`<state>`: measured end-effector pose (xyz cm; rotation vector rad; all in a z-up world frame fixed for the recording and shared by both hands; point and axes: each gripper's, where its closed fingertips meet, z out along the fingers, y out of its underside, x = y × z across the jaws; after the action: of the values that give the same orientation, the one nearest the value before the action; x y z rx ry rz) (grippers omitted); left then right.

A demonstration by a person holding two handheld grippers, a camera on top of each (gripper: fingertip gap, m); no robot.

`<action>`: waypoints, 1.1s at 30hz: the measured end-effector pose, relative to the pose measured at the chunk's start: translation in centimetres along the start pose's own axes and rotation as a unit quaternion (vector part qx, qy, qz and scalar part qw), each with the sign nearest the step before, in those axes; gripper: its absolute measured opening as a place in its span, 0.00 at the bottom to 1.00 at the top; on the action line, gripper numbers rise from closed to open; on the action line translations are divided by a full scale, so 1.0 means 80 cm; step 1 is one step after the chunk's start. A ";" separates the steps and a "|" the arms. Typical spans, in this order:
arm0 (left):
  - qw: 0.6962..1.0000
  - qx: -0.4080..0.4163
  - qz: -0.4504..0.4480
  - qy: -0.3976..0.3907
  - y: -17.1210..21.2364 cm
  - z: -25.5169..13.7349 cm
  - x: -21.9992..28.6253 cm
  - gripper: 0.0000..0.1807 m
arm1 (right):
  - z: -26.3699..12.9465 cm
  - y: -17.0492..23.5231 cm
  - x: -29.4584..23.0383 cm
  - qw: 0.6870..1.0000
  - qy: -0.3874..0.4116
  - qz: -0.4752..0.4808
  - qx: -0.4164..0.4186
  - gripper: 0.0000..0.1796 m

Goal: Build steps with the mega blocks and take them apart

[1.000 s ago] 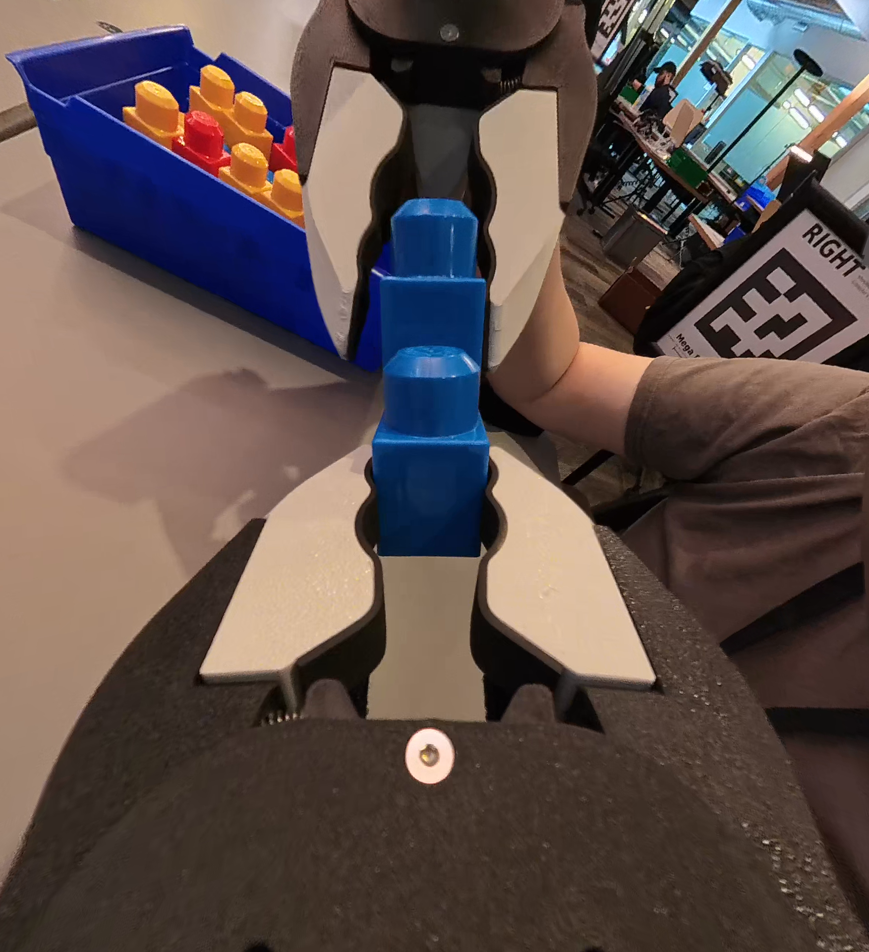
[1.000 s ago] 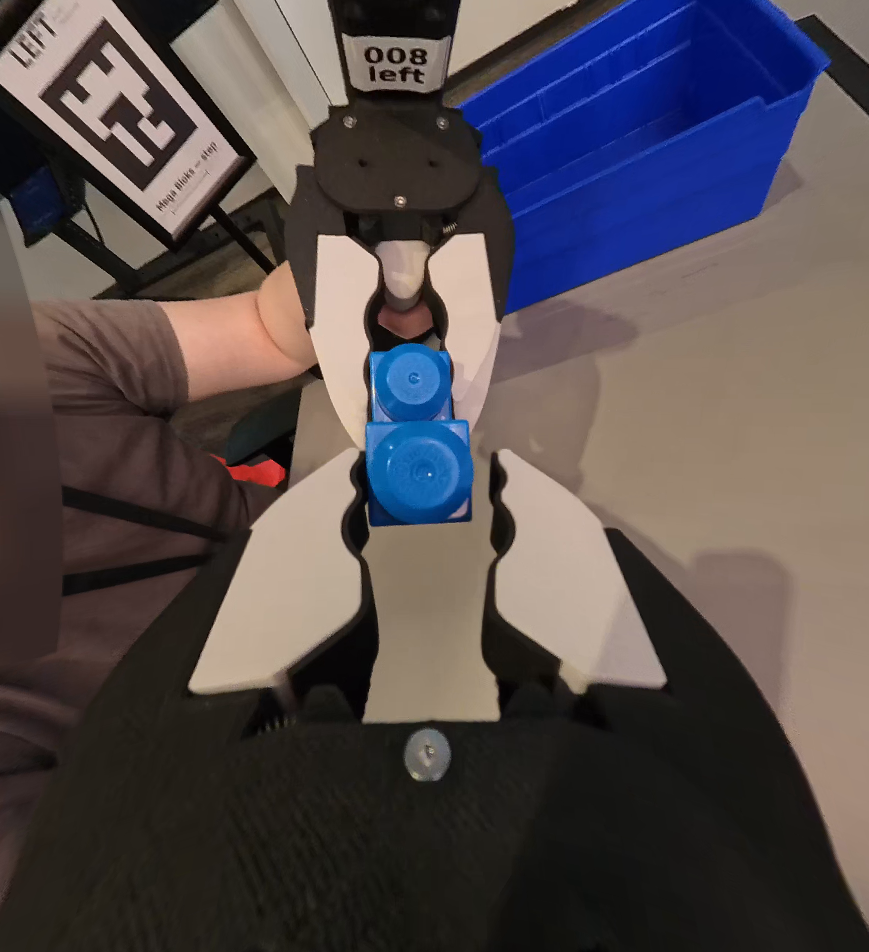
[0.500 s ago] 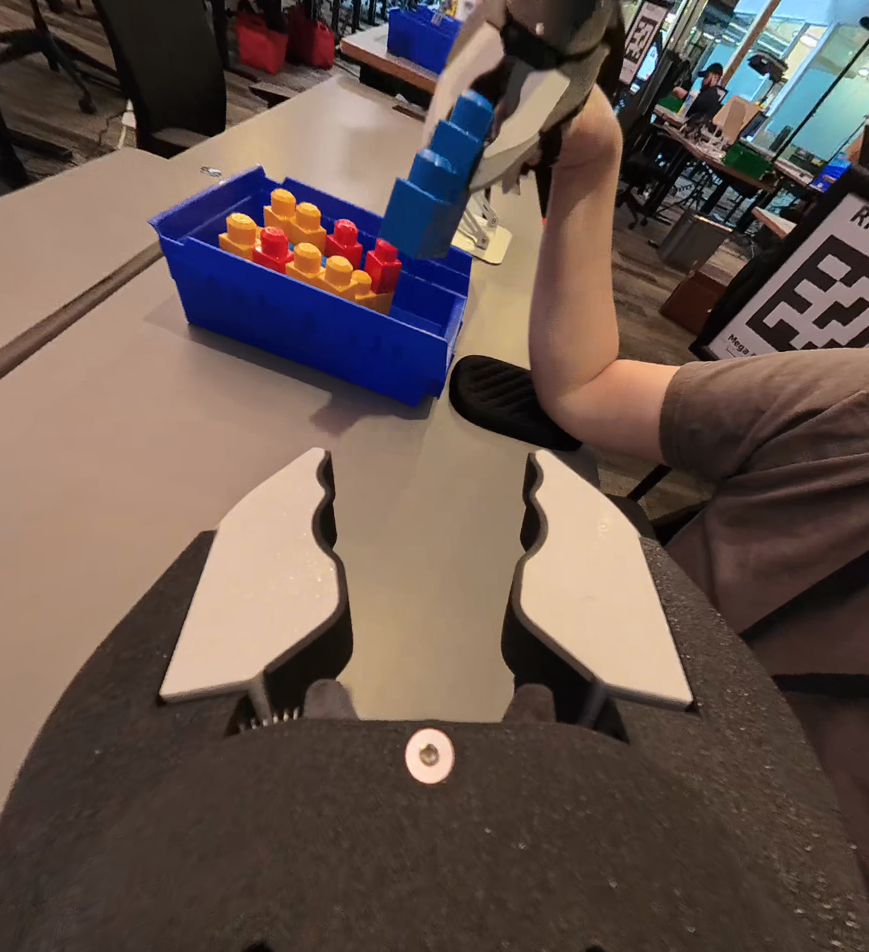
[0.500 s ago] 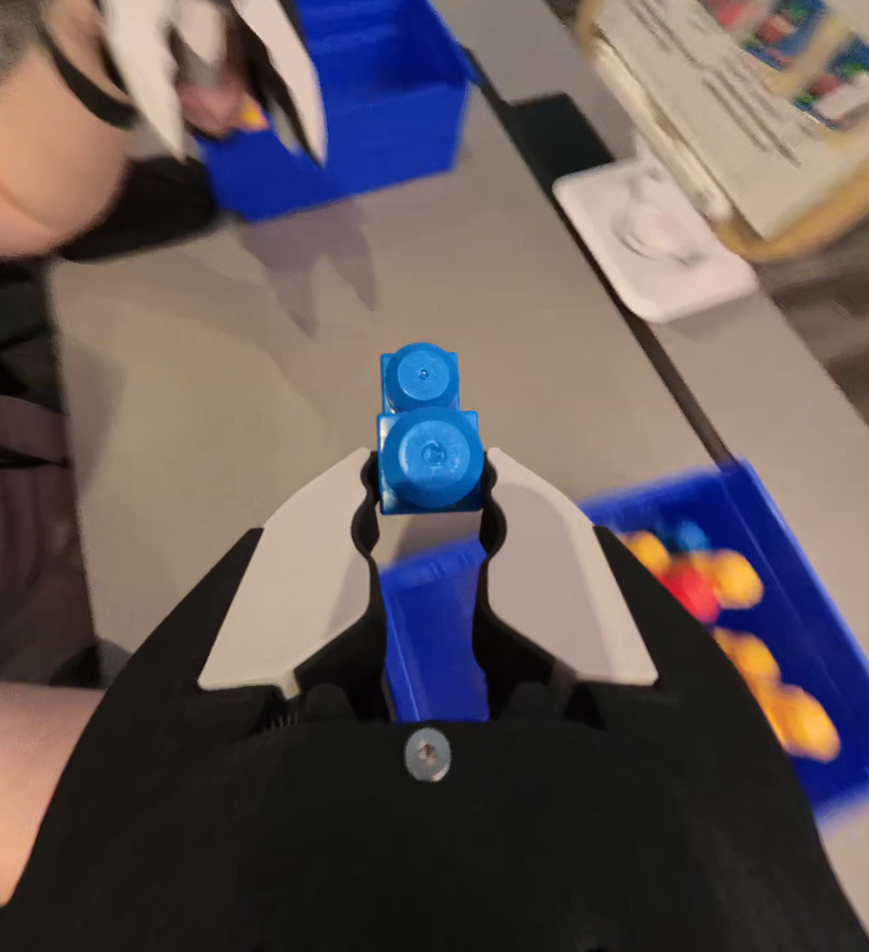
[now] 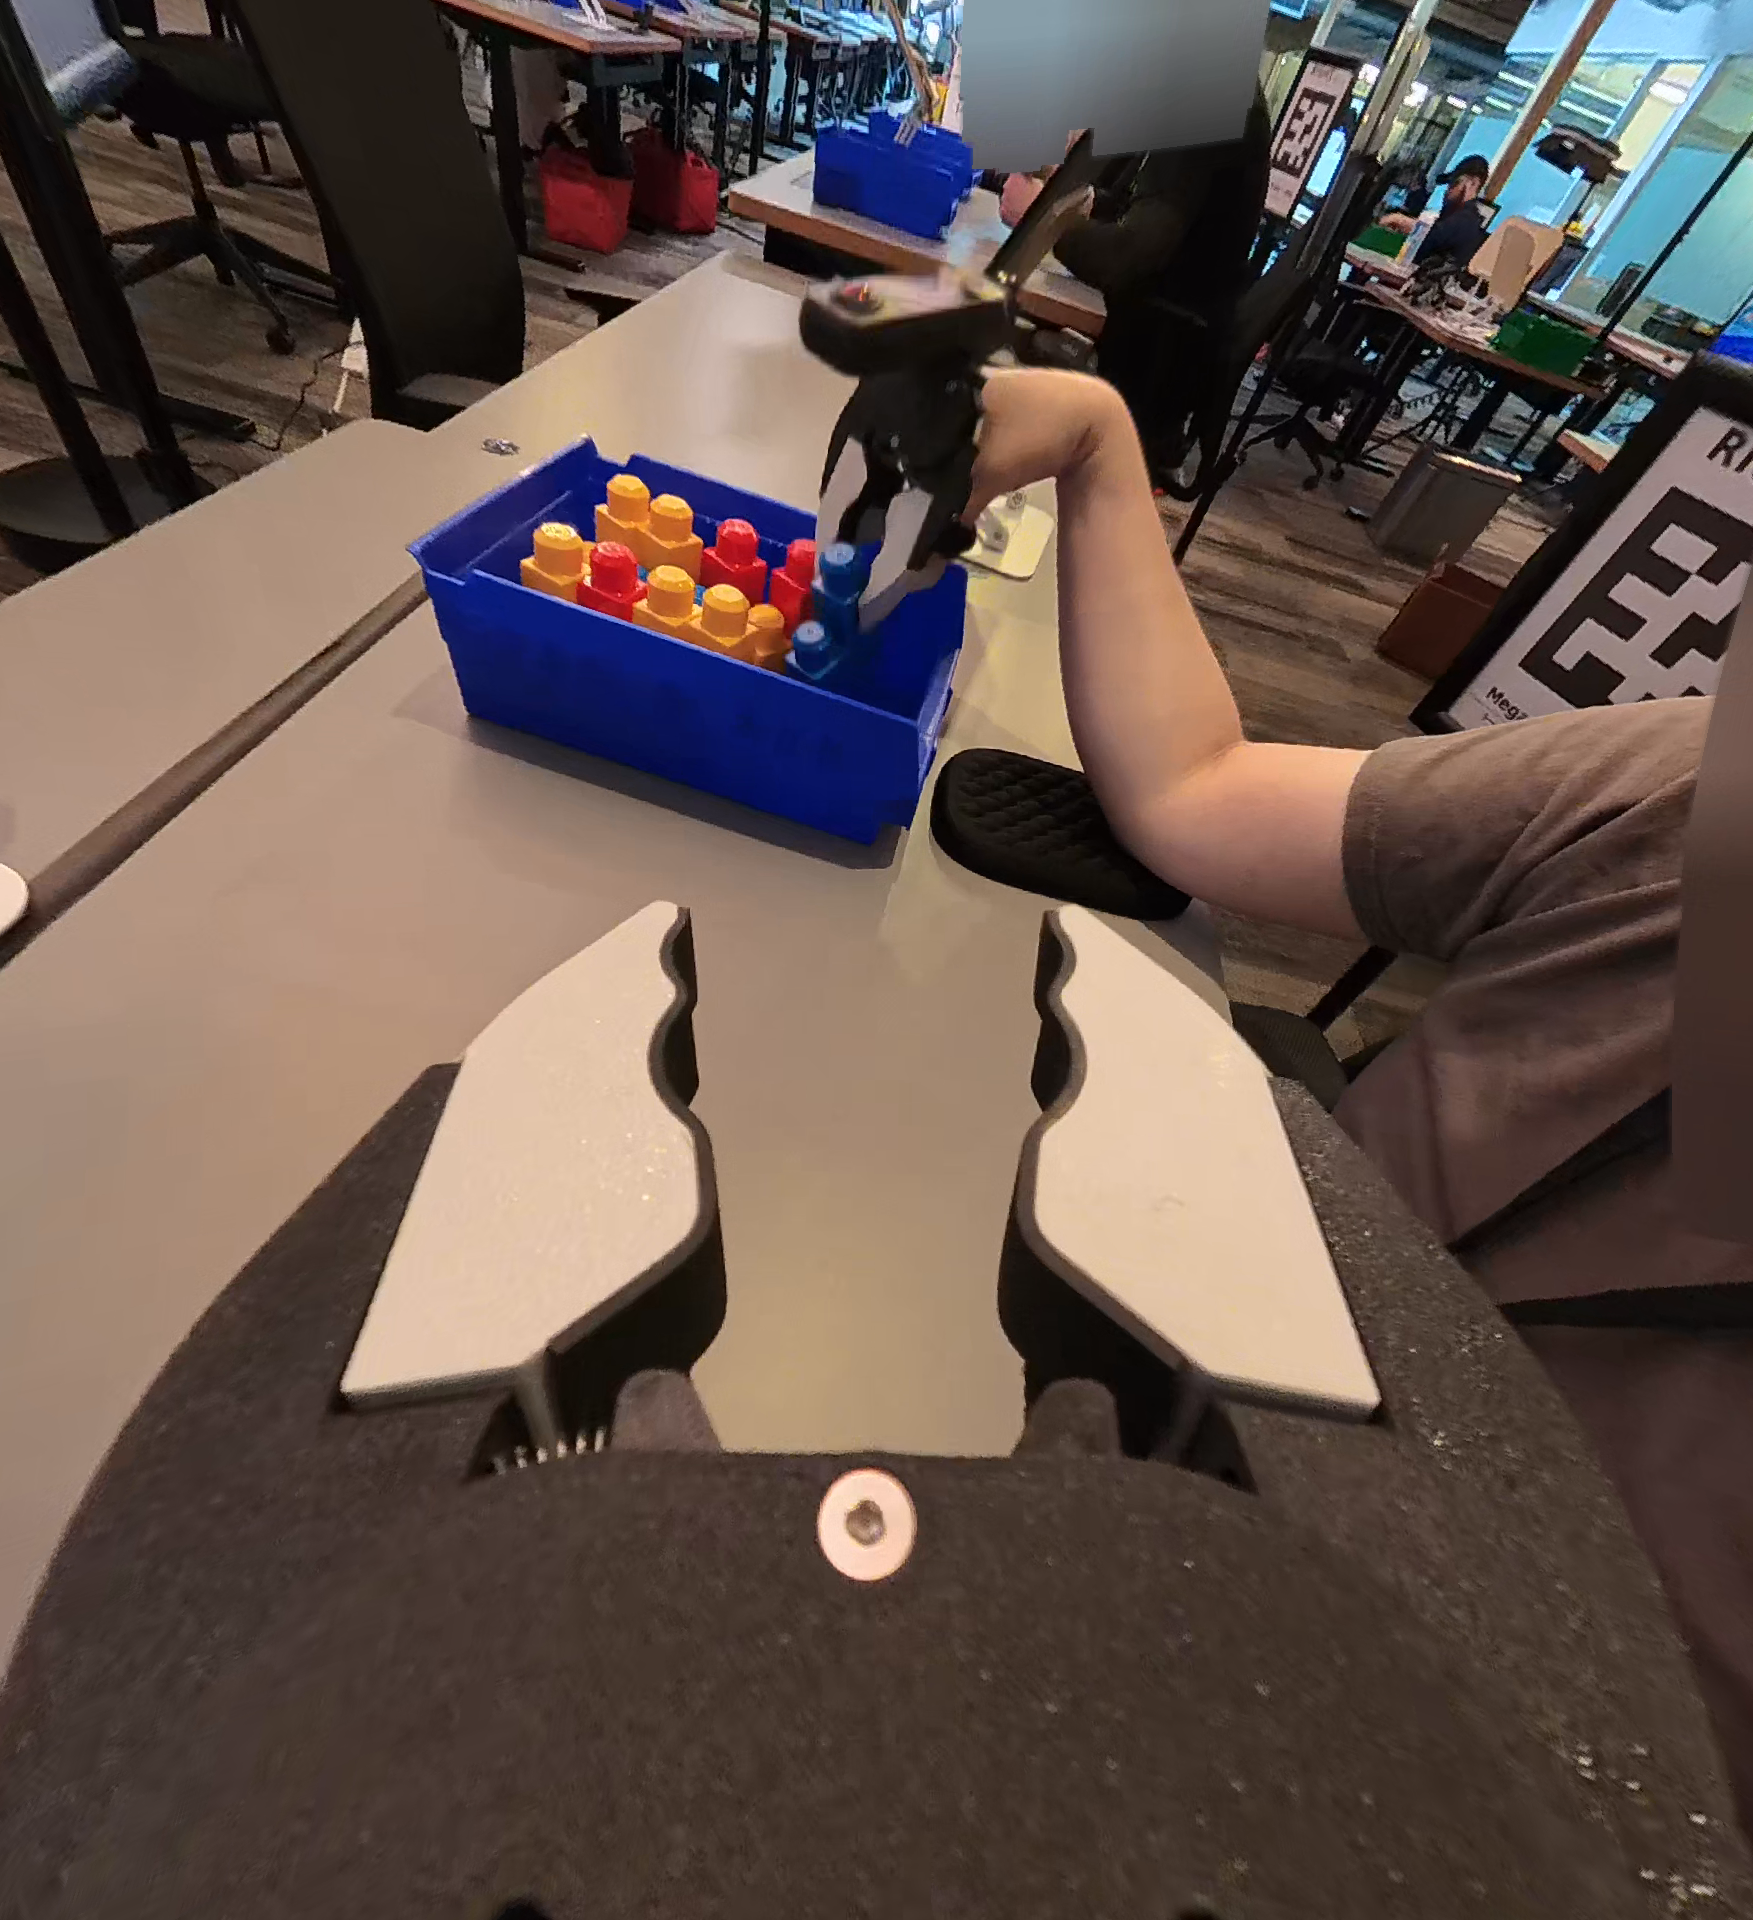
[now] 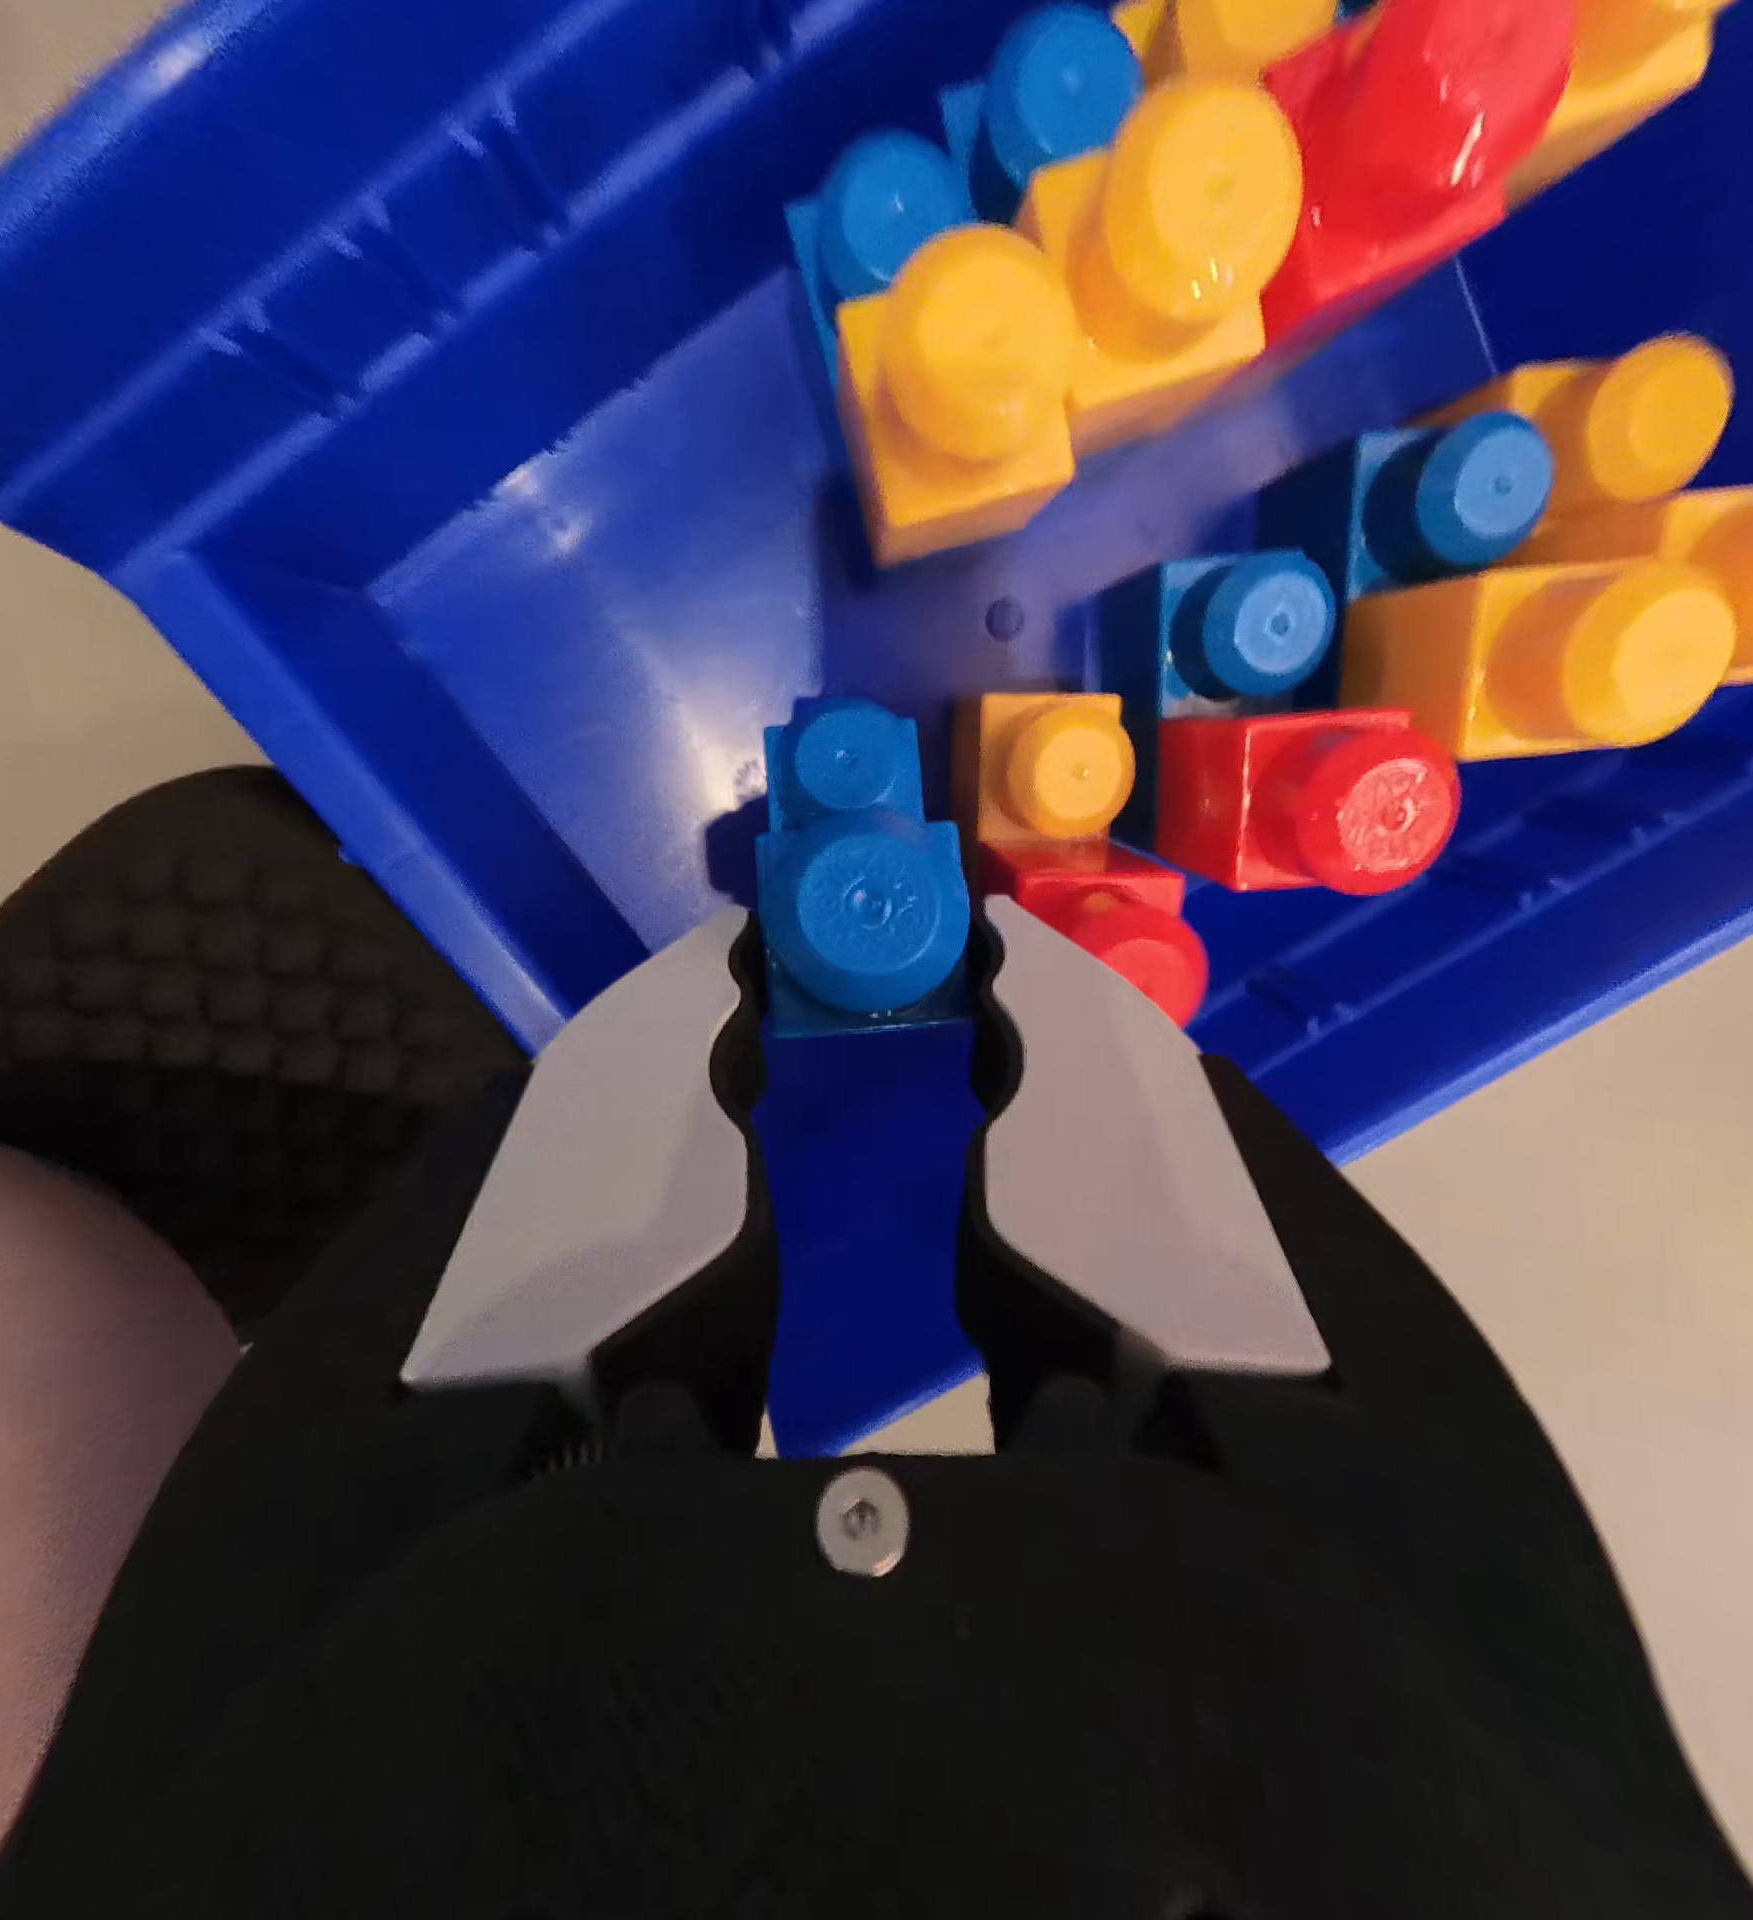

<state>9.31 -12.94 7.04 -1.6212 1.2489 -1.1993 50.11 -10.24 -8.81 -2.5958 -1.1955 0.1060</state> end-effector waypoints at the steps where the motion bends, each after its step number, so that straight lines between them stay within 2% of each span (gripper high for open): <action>1: 1.000 0.005 0.001 -0.003 -0.003 -0.005 0.000 0.35 | 0.005 0.005 0.002 1.000 -0.004 0.011 -0.014 0.21; 6: 0.998 0.055 0.001 0.008 -0.025 -0.029 0.011 0.34 | 0.017 0.014 0.014 0.997 -0.007 0.071 -0.034 0.21; 11: 0.998 0.065 0.011 0.010 -0.032 -0.042 0.019 0.33 | 0.020 0.019 0.010 0.996 -0.002 0.070 -0.047 0.22; 15: 0.998 0.066 0.021 0.003 -0.036 -0.055 0.027 0.34 | 0.003 0.018 0.017 0.996 0.039 0.073 -0.040 0.23; 18: 0.998 0.059 0.030 -0.022 -0.037 -0.073 0.027 0.34 | -0.016 0.020 0.021 0.993 0.081 0.071 -0.039 0.23; 20: 0.995 0.029 0.033 -0.085 -0.026 -0.096 0.010 0.34 | -0.032 0.013 0.019 0.992 0.105 0.061 -0.026 0.23; 22: 0.975 -0.027 0.023 -0.219 -0.002 -0.135 -0.033 0.32 | -0.049 0.001 0.014 0.991 0.124 0.043 -0.004 0.22; 24: 0.921 -0.110 0.010 -0.373 0.034 -0.195 -0.078 0.30 | -0.065 -0.012 0.011 0.988 0.152 0.023 0.015 0.22; 26: 0.867 -0.202 -0.029 -0.454 0.082 -0.248 -0.098 0.30 | -0.080 -0.029 0.012 0.982 0.186 0.004 0.035 0.22; 30: 0.827 -0.293 -0.151 -0.455 0.158 -0.286 -0.105 0.28 | -0.099 -0.066 0.011 0.970 0.228 -0.029 0.075 0.22; 33: 0.802 -0.340 -0.232 -0.432 0.197 -0.287 -0.105 0.27 | -0.101 -0.081 0.009 0.967 0.237 -0.045 0.086 0.22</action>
<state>-17.63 -9.05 -3.14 -2.6781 0.6809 -0.0656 47.32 -7.46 0.78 -2.2332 -1.0656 -0.3899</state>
